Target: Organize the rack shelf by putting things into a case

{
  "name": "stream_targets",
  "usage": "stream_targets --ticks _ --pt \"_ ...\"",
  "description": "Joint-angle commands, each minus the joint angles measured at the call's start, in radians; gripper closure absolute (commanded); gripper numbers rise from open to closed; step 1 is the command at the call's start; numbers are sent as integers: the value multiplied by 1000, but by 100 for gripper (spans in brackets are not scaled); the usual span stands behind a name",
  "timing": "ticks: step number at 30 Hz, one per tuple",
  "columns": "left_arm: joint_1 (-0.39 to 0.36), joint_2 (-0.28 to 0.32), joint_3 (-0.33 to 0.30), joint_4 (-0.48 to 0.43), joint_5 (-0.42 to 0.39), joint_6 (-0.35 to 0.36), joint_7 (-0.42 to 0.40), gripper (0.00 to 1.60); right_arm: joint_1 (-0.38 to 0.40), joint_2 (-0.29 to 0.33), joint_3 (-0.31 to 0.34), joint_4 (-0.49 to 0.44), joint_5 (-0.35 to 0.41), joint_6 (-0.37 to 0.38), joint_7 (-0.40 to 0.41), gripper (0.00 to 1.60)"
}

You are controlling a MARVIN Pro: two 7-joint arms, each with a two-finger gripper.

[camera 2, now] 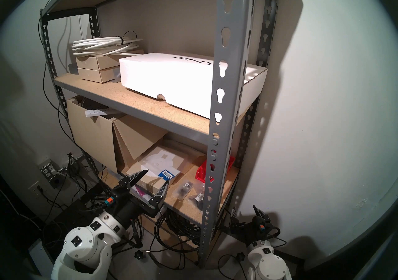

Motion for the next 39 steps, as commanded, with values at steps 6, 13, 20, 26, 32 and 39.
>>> stream_targets --ticks 6,13,20,26,32,39 --pt "-32 88 -25 -6 -46 14 -136 0 1 0 0 -16 0 -1 0 0" --pt "-73 101 -10 35 -50 19 -181 0 1 0 0 -16 0 -1 0 0" --pt "-123 113 8 74 -49 42 -211 0 1 0 0 -16 0 -1 0 0" --pt "-149 114 34 93 -48 72 -226 0 1 0 0 -16 0 -1 0 0" --pt "-157 117 64 101 -50 103 -246 0 1 0 0 -16 0 -1 0 0" --pt "-169 116 100 128 -25 102 -245 0 1 0 0 -16 0 -1 0 0"
